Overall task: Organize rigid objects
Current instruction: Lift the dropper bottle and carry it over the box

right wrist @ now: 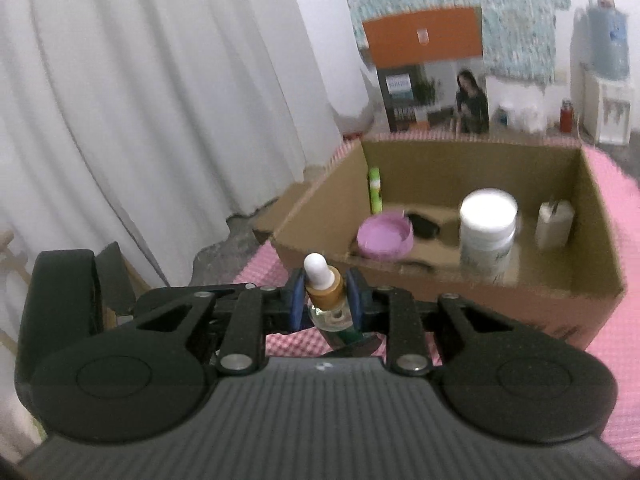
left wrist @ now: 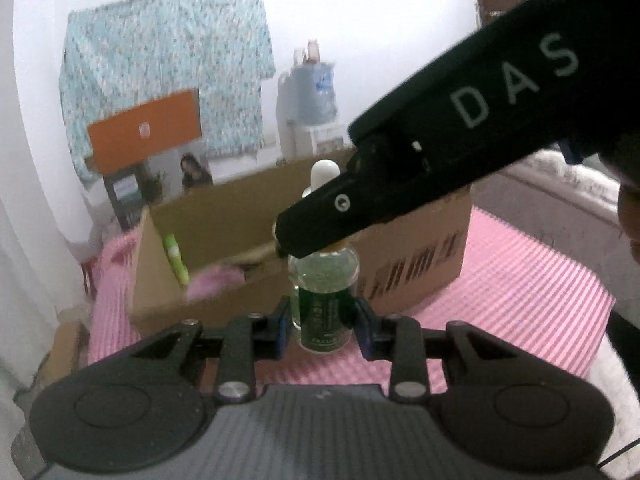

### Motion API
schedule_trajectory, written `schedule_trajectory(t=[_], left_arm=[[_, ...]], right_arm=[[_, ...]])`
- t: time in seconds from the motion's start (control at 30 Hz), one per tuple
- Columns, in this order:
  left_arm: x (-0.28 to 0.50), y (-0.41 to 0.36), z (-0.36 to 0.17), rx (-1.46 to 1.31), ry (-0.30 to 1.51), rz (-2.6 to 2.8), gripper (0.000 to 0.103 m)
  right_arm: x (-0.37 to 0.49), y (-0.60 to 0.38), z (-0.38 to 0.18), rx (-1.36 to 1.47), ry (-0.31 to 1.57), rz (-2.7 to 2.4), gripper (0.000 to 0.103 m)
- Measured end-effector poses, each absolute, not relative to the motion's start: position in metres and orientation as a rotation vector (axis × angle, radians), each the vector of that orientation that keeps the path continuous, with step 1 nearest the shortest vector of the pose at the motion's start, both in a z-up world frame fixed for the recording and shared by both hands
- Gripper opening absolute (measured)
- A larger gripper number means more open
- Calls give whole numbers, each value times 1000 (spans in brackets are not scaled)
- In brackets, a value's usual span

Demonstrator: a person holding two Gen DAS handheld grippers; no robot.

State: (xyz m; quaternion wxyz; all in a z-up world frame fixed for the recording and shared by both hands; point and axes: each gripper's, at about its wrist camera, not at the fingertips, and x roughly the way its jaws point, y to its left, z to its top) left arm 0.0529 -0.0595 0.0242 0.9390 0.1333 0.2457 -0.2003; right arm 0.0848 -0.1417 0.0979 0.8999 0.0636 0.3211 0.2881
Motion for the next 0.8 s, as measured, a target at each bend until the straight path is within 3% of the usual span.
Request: schedule_trajectory(t=[0.4,0.8], left_arm=[[134,-129,79,209,504,-539,33],[222,-179,35,164,749,-578,34]], right_arm=[[128,-227,177,109,603,536,21],[220,-300,129,219,786,484,21]])
